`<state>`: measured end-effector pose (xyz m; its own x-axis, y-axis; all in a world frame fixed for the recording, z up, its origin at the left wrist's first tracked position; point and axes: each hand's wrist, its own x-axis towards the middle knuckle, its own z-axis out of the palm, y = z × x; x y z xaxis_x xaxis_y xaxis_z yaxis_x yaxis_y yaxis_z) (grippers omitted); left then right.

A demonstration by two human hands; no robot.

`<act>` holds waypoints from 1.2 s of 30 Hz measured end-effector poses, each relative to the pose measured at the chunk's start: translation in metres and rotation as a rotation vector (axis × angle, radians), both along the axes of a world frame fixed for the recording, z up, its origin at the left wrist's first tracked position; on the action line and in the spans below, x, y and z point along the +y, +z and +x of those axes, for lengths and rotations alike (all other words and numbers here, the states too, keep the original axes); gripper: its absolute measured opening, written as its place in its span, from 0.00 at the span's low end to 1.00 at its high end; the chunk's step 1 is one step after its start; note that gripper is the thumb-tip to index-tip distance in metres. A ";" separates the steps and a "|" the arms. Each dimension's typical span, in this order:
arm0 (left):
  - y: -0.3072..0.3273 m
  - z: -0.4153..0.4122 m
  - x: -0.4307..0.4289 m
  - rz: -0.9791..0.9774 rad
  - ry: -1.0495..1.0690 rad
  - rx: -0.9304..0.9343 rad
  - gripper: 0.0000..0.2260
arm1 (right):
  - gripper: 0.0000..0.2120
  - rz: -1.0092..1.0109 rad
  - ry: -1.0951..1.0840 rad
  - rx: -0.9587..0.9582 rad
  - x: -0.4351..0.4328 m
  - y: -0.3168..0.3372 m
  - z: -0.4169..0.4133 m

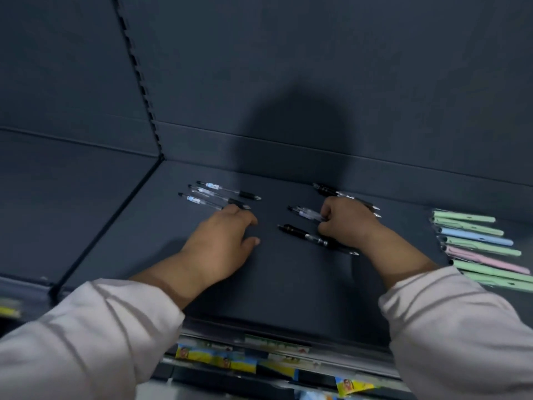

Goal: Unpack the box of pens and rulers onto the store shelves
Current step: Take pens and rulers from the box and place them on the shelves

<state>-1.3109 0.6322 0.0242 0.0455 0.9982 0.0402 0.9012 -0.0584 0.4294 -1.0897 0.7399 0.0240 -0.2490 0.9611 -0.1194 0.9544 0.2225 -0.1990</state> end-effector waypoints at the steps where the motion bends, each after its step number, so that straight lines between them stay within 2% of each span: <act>1: 0.000 -0.004 -0.001 0.002 0.011 -0.004 0.17 | 0.08 0.009 0.002 -0.003 0.001 0.000 -0.002; 7: 0.004 -0.028 -0.012 0.017 0.079 -0.034 0.16 | 0.06 0.005 0.003 0.037 0.006 0.000 -0.018; 11: 0.007 -0.042 -0.019 0.014 0.122 -0.016 0.17 | 0.05 0.028 0.016 0.185 0.005 0.010 -0.037; 13: 0.009 -0.048 -0.023 0.016 0.147 0.003 0.16 | 0.06 0.032 0.079 0.222 0.000 0.018 -0.060; 17: 0.013 -0.060 -0.031 0.012 0.203 0.024 0.16 | 0.07 0.016 0.266 0.167 -0.023 0.020 -0.117; 21: 0.013 -0.070 -0.038 0.001 0.244 0.025 0.16 | 0.11 0.041 0.341 0.146 -0.042 0.004 -0.157; 24: 0.011 -0.074 -0.041 -0.004 0.262 0.017 0.16 | 0.13 0.098 0.346 0.167 -0.046 -0.006 -0.163; 28: 0.009 -0.073 -0.042 -0.011 0.254 0.015 0.15 | 0.11 0.229 0.302 0.225 -0.047 -0.009 -0.131; 30: 0.009 -0.071 -0.040 -0.008 0.238 0.009 0.16 | 0.10 0.281 0.265 0.160 -0.050 -0.009 -0.102; 32: 0.008 -0.068 -0.038 -0.001 0.219 0.006 0.16 | 0.12 0.306 0.215 0.017 -0.052 -0.013 -0.072; 36: 0.007 -0.061 -0.033 0.023 0.196 -0.001 0.15 | 0.12 0.276 0.085 -0.166 -0.047 -0.018 -0.033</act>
